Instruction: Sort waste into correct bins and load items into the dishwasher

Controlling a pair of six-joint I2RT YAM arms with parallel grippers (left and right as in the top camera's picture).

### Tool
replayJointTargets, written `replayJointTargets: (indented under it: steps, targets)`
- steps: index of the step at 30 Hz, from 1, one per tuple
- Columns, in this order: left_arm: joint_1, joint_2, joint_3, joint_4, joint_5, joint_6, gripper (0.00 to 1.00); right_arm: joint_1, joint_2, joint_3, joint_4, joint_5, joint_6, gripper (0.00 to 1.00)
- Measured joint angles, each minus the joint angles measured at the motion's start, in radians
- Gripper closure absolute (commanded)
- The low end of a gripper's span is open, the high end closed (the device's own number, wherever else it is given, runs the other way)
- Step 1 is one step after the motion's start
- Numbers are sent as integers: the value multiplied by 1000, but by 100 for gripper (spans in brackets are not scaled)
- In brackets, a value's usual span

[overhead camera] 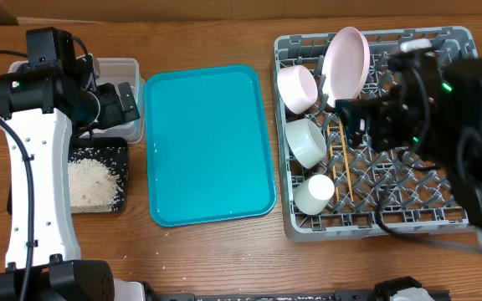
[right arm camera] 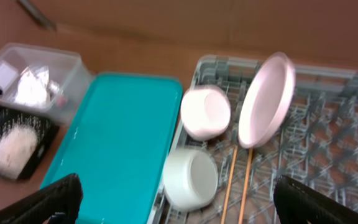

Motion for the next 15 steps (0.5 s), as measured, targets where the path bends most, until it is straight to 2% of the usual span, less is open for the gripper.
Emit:
replayJointTargets:
  steps: [3,15]
  targets:
    - [0,0,0,-1,-2,0,0,-38,-129,-145,122,-26,-15,0]
    - [0,0,1,0,-3,0,0,-115,-692,-946,735,-48,-36,0]
